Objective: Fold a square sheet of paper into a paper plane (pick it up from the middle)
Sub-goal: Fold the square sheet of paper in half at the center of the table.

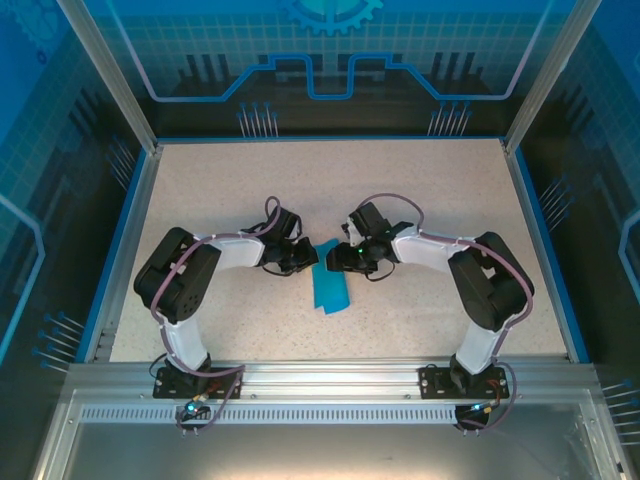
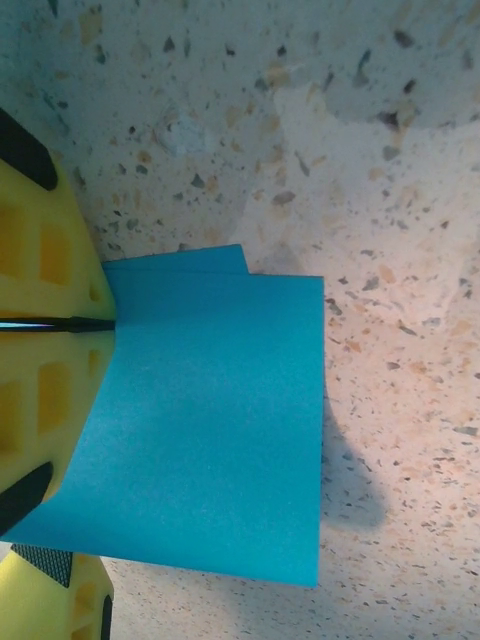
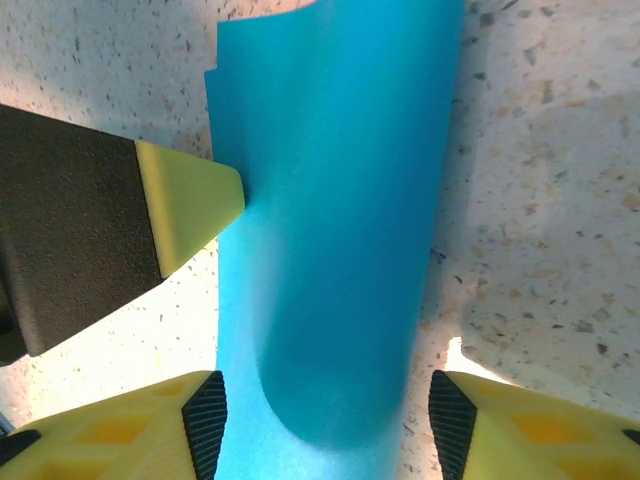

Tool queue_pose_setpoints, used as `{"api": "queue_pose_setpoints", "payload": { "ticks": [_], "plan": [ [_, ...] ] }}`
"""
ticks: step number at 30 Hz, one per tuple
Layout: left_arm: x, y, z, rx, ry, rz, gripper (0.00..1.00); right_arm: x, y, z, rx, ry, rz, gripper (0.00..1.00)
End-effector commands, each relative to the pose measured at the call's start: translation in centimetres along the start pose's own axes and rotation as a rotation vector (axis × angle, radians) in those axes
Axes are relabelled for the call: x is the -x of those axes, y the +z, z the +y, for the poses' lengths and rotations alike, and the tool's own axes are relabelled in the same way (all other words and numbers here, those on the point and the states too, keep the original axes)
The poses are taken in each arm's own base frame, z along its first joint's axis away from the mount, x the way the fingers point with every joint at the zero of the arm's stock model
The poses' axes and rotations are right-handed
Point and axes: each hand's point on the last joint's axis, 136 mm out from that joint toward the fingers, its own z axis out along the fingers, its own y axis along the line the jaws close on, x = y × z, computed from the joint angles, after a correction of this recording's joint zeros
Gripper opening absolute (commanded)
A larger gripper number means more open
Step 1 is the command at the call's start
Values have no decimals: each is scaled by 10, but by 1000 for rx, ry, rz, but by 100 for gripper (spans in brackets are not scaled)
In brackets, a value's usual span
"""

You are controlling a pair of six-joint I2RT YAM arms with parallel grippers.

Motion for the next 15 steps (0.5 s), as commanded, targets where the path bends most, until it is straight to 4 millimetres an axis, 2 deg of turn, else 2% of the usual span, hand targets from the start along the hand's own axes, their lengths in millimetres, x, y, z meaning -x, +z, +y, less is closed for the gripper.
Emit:
{"api": "queue_pose_setpoints", "payload": {
  "ticks": [1,7,11,13,15],
  "plan": [
    [-6,3,1,30,27,22,13,-16,7,-6,-48,-27,73,62],
    [-6,3,-6,18,34,23,14,-26,9,-3,-32,-53,121,61],
    [-4,-3,-13,-3,36,14,15,-30,11,-7,-44,-65,142,51],
    [-3,-8,-19,-18,40,3,18,-30,11,-9,-42,-63,143,43],
    [0,-16,-26,-34,46,-13,22,-30,11,-10,-31,-57,142,40]
  ]
}}
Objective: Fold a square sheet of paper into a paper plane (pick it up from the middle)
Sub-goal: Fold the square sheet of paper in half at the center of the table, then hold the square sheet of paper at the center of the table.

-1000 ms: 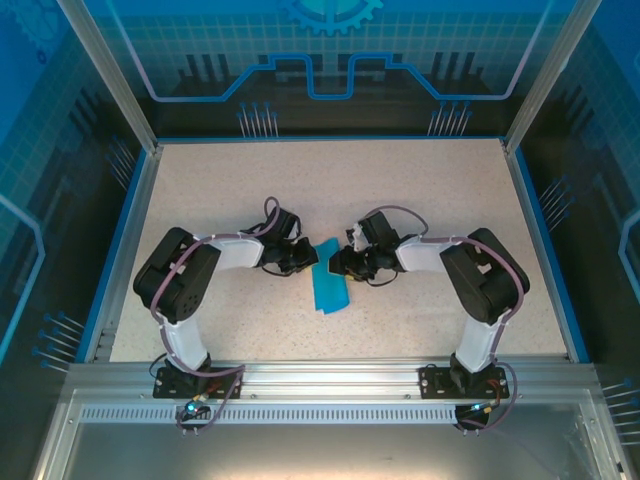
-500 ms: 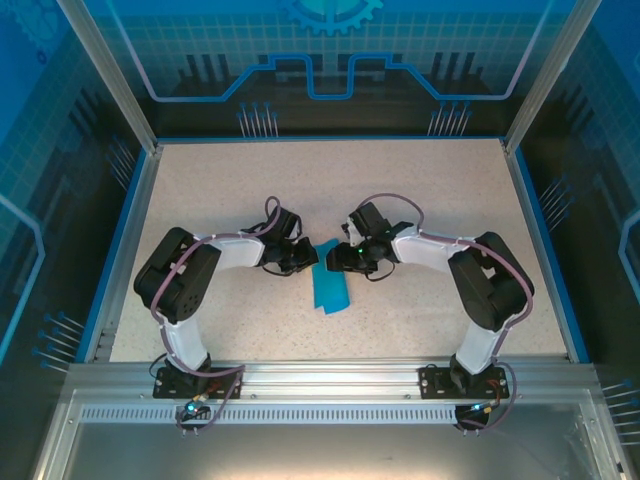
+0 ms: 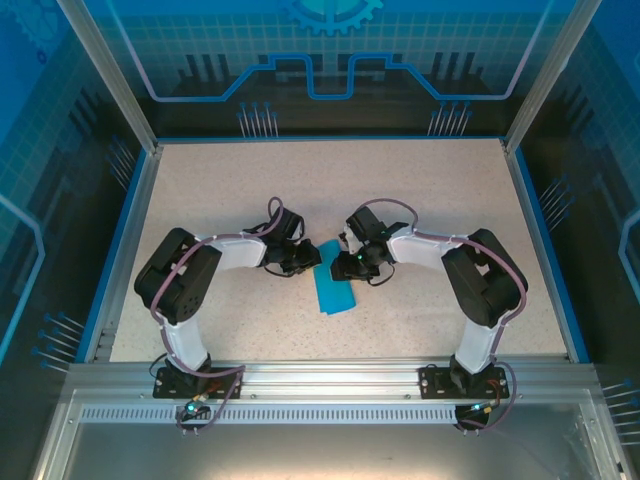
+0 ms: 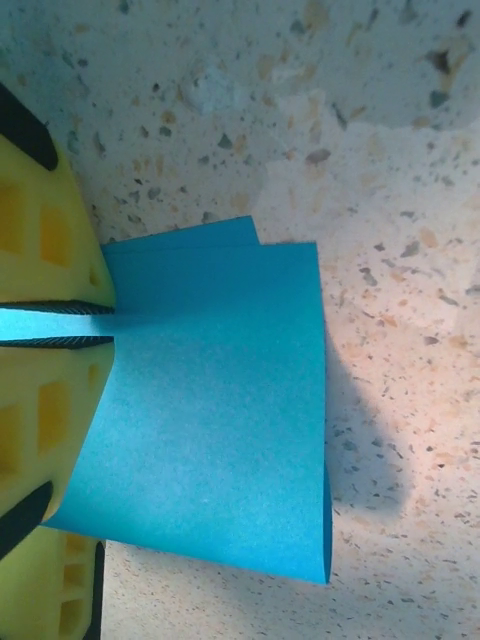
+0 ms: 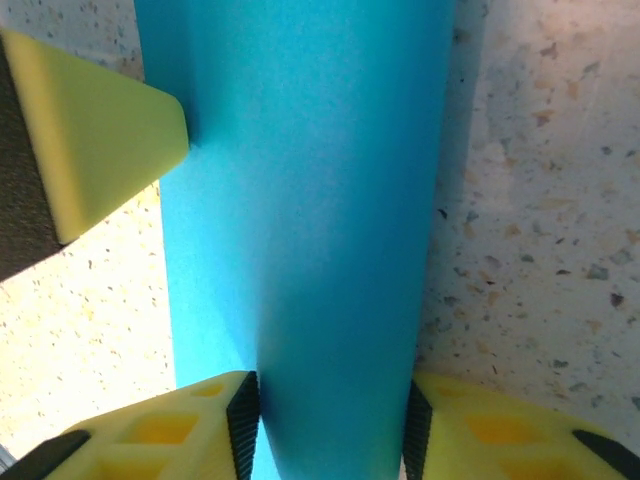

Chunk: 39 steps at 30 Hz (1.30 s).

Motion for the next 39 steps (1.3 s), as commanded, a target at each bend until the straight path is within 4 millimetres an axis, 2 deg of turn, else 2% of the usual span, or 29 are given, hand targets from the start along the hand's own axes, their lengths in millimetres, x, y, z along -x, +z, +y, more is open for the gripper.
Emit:
{"api": "queue_pose_setpoints", "payload": {
  "ticks": [1,6,17,24,32,39],
  "plan": [
    [7,-19,-23,-39,39,-37,24,-6,3,2,28,-6,41,40],
    [12,-29,-25,-40,30,-91,29,-3,-2,2,99,-2,30,37],
    [11,-27,-23,-59,23,-101,32,-1,-3,-6,147,-25,54,37],
    [10,-21,-15,-38,9,-97,32,-2,-1,-12,114,-38,77,43],
    [9,-10,-12,-36,-1,-71,31,-2,-6,-10,66,-61,84,48],
    [5,-1,-8,-3,3,-37,28,-2,-14,-7,-4,-106,73,58]
  ]
}}
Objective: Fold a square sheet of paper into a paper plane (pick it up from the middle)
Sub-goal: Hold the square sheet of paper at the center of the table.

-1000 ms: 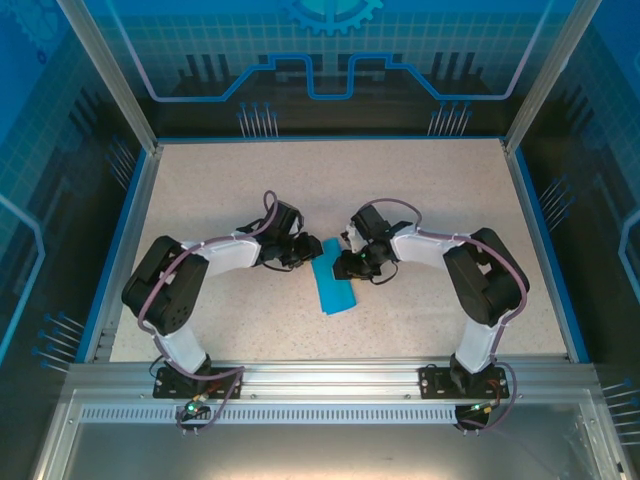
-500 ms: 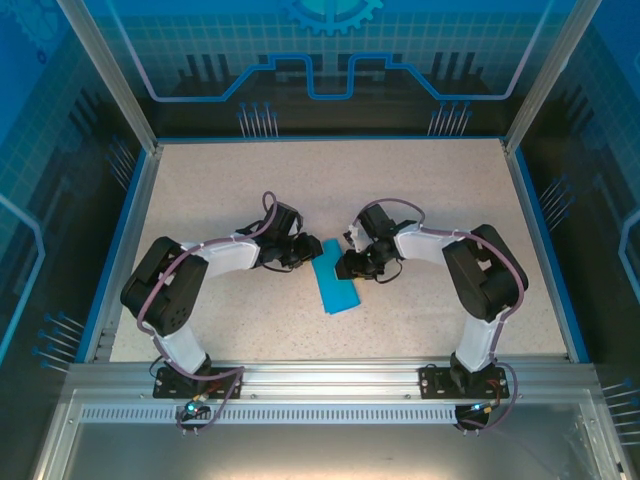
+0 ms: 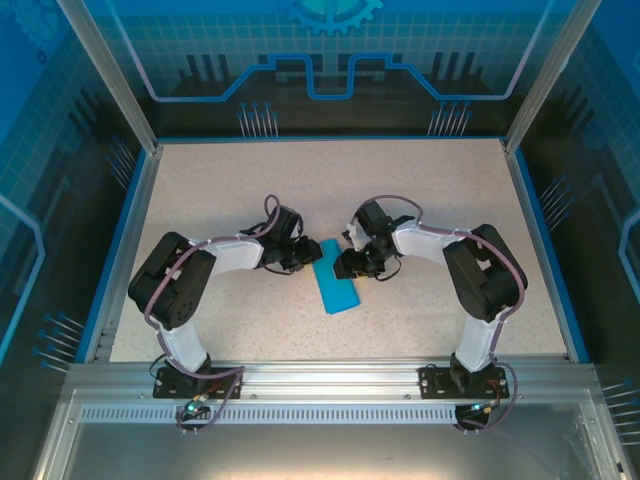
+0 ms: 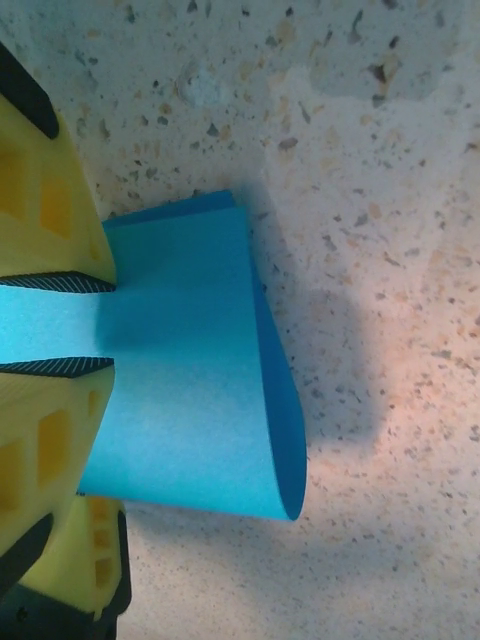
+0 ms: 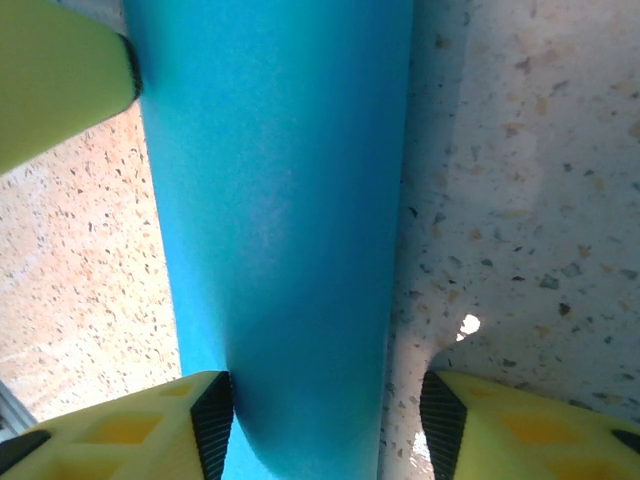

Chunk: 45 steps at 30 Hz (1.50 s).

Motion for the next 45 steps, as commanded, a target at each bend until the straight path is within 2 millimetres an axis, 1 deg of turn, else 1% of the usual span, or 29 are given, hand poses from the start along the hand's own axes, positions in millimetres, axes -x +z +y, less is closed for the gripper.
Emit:
{"api": "queue_pose_setpoints", "payload": {
  "ticks": [1,5,10,12,14,18,24,29,35,41,45],
  "plan": [
    [-3,6,0,21,9,25,28,-5,-6,4,-61,-47,21,59],
    [-5,8,-2,22,17,36,28,-9,-5,9,-92,-107,42,63],
    [-8,10,-3,24,26,45,28,-10,-5,11,-90,-127,49,66],
    [-9,11,-3,25,26,46,28,-12,-4,11,-92,-133,62,64],
    [-9,10,-4,21,28,44,28,-14,-3,9,-98,-139,71,59],
    [-7,6,-9,7,34,34,28,-15,0,5,-108,-138,86,52],
    [-1,-6,-22,-28,48,-3,29,-13,6,-2,-136,-98,79,46],
    [4,-15,-21,-23,44,-51,31,-13,10,-11,-167,-50,79,43],
    [7,-21,-16,-12,34,-100,31,-15,13,-18,-183,-23,86,43],
    [9,-22,-19,-28,39,-110,32,-16,15,-20,-194,-15,100,45],
    [8,-21,-21,-37,46,-105,32,-19,19,-20,-203,-43,119,47]
  ]
}}
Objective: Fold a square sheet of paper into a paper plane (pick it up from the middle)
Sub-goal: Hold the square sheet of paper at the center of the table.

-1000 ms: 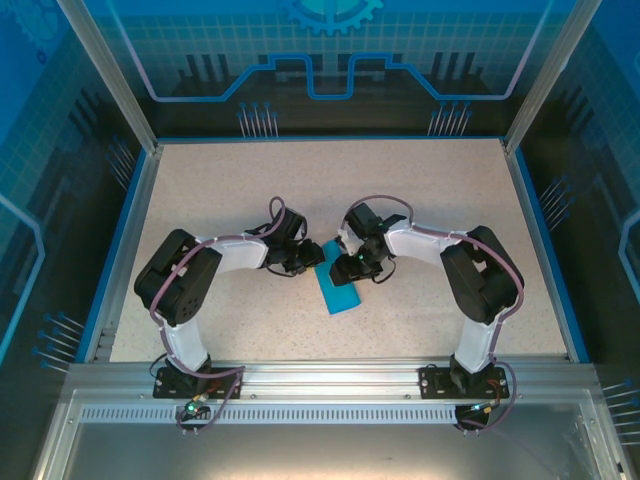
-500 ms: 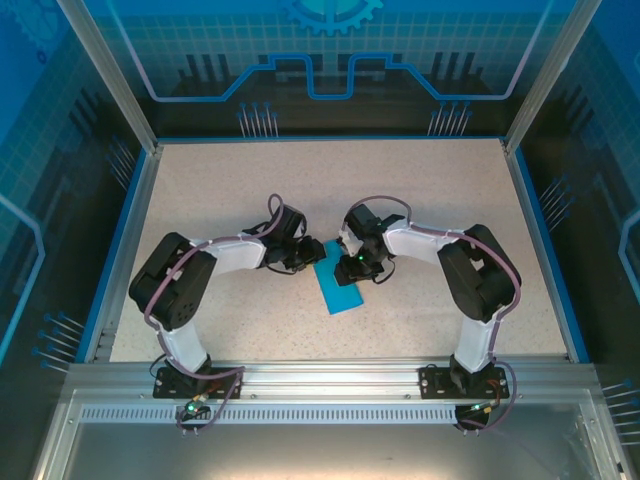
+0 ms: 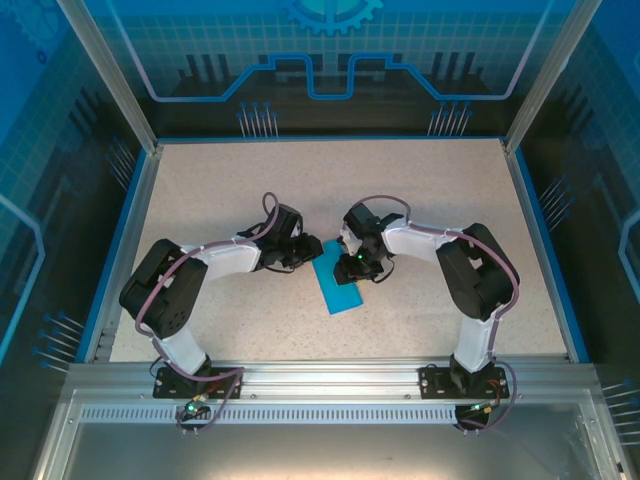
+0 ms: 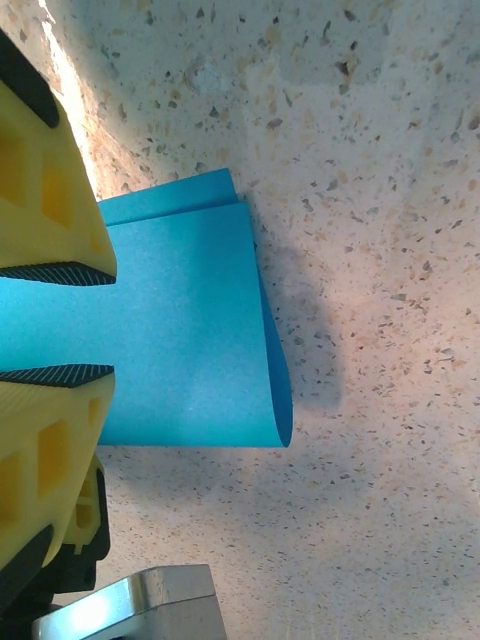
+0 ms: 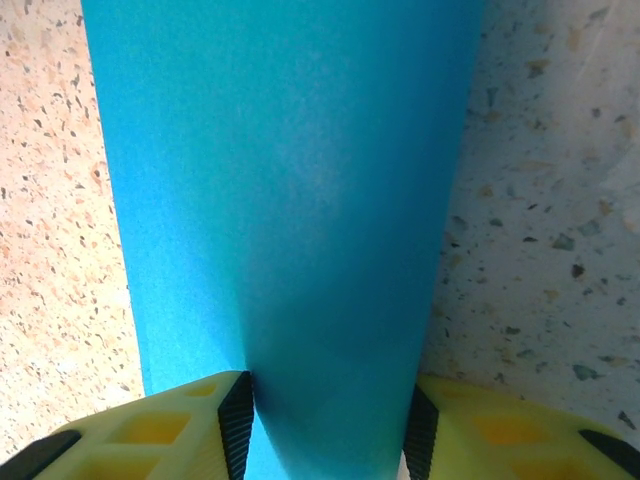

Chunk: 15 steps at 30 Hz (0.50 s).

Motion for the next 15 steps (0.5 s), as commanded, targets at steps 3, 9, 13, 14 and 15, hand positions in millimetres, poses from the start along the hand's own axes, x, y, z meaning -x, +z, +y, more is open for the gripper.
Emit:
{"api": "queue_pose_setpoints", "payload": {
  "ticks": [3,9,13,14,15],
  "plan": [
    [1,-4,-9,-31,18,-16,32,-11,19,-12,-82,-17,65,48],
    [-1,-2,-9,-34,24,-6,31,-13,23,-18,-110,-18,77,49],
    [-1,-1,-9,-34,25,1,31,-14,24,-19,-123,-35,85,50],
    [-1,0,-9,-34,24,2,31,-15,25,-19,-124,-38,89,51],
    [-1,0,-8,-32,24,3,31,-15,25,-19,-127,-38,90,51]
  ]
}}
